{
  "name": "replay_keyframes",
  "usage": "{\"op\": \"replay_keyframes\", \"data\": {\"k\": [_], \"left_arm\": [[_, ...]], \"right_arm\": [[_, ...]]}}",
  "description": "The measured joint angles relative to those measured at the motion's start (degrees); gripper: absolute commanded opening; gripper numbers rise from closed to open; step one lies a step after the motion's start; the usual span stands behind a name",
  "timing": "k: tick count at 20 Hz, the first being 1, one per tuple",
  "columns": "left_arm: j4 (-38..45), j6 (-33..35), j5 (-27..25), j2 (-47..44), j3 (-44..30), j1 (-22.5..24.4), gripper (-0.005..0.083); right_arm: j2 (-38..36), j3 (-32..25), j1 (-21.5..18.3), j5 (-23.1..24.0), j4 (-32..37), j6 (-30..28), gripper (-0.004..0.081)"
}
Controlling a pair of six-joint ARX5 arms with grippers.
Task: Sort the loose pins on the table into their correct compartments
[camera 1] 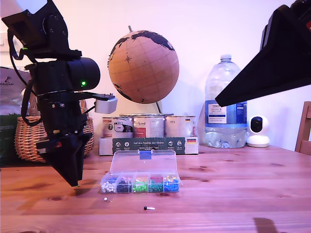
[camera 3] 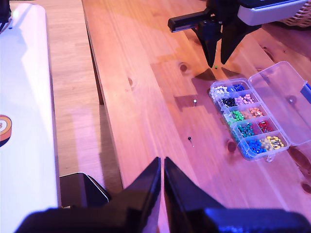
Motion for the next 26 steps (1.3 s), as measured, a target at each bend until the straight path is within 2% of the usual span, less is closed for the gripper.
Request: {"op": "replay_keyframes", "data": {"k": [16,19,26], "left_arm": [[0.70,0.24,2.14,0.92,0.09,0.63,0.0195],[0.94,0.24,2.16,0.96,0.09,0.94,0.0160],[0.74,0.07,3.80,1.11,0.11,1.05,0.0159]], "right_arm": [[0.00,0.00,0.00,0.00,0.00,0.00,-0.0013],[0.00,0.02,0.00,0.00,0.00,0.00,-0.0013],[0.00,0.02,0.00,0.02,0.00,0.00,-0.0013]]}}
